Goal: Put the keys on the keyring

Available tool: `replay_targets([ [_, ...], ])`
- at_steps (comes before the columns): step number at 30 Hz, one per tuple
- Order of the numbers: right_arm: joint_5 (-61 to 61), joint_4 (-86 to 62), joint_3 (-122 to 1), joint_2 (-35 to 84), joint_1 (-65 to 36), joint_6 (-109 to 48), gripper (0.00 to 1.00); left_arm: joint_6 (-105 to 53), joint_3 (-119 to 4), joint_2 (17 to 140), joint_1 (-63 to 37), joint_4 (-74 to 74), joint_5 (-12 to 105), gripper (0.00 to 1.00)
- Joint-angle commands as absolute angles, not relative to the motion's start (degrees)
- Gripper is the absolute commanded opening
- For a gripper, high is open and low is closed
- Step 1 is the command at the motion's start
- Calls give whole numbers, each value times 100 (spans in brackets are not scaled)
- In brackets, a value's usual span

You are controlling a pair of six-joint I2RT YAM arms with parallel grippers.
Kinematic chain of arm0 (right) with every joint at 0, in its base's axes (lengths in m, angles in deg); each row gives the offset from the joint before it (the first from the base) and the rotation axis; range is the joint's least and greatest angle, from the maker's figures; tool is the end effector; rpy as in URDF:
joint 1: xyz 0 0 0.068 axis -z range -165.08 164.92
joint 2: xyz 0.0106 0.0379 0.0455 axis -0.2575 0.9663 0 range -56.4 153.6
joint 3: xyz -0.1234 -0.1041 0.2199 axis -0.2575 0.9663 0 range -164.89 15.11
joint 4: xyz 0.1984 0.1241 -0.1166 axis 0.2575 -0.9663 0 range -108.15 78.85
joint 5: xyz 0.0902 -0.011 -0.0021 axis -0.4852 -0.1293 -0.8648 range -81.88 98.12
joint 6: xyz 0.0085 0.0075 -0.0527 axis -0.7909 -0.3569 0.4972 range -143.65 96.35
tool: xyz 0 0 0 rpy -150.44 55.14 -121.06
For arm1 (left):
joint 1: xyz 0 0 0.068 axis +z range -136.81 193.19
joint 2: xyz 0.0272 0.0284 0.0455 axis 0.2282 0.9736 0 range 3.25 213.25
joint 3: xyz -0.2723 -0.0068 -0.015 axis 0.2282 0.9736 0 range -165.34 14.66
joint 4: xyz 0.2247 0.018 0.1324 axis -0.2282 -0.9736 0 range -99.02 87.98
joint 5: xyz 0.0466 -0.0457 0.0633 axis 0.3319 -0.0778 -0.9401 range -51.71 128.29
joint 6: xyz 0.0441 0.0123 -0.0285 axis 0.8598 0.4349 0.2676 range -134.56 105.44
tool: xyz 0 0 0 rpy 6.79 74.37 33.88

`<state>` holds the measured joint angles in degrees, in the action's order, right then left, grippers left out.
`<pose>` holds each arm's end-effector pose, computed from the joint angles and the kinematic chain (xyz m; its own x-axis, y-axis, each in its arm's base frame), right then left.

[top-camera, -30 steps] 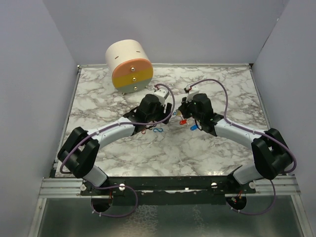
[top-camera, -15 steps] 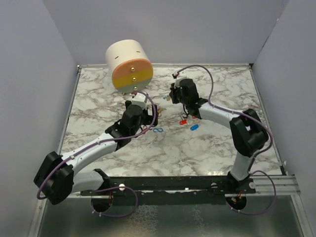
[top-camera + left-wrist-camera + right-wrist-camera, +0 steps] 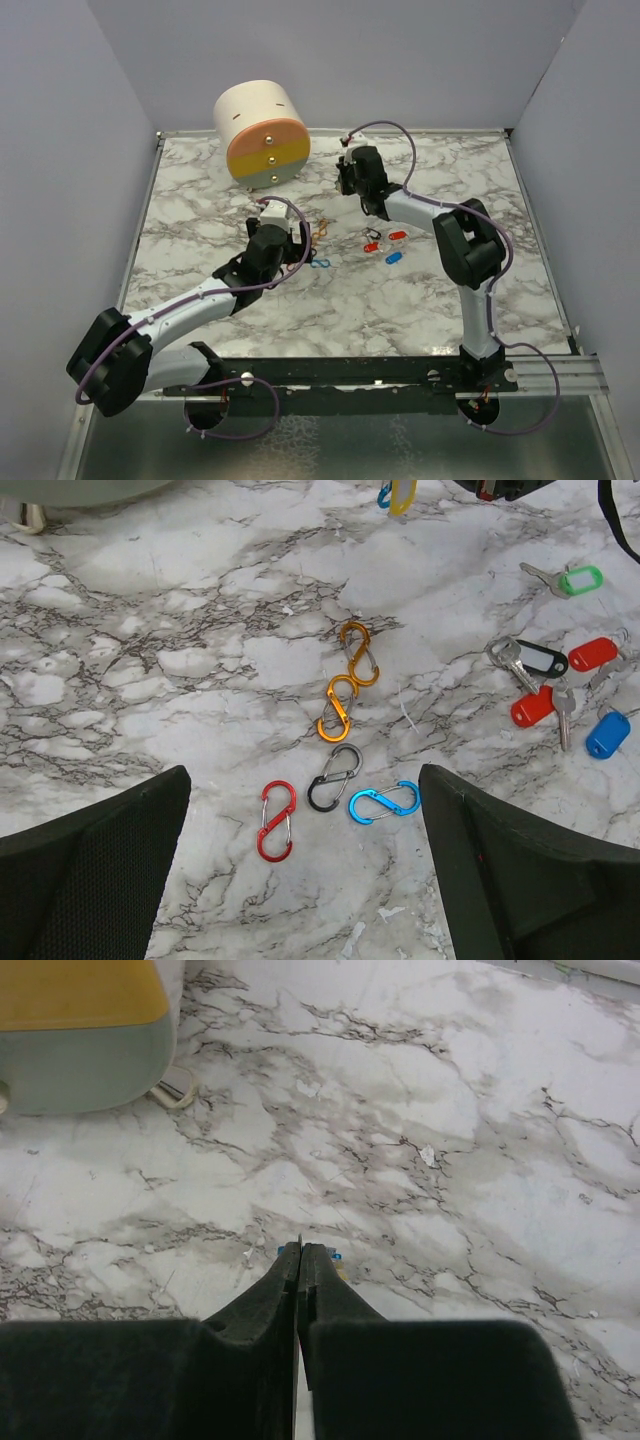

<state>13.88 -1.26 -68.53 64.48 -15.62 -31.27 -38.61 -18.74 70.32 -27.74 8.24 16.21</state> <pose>0.4187 0.2430 0.1893 -0.4491 -0.1118 -0.8864 -0.3725 0.9252 0.0720 0.1995 -0.1553 0.2282 -0.4153 -0.1397 -0.8989 0.1941 0.9518 -0.2376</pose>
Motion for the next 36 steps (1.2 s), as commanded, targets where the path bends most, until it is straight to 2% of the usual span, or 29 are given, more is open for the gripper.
replay_targets([
  [1, 1503, -149, -7203, 6636, -1467, -3124, 5, -3979, -1856, 7111, -2750, 1108, 1328, 99],
  [5, 1632, -180, -7184, 6552, -1434, -3213, 35, -4027, -1847, 7291, -2741, 1180, 1360, 99],
  [9, 1681, -148, -6940, 6243, -1432, -3174, 46, -4030, -1859, 7473, -2741, 1200, 1332, 99],
  [18, 1420, -115, -5127, 4483, -1439, -3420, 50, -4026, -1738, 7576, -2741, 970, 1100, 92],
  [24, 1216, -421, -3960, 3133, -1452, -3654, 50, -4087, -1576, 7814, -2735, 924, 1015, 83],
  [36, 1866, -964, -3222, 2038, -1452, -3816, 49, -4125, -1576, 8358, -2717, 1062, 1117, 80],
])
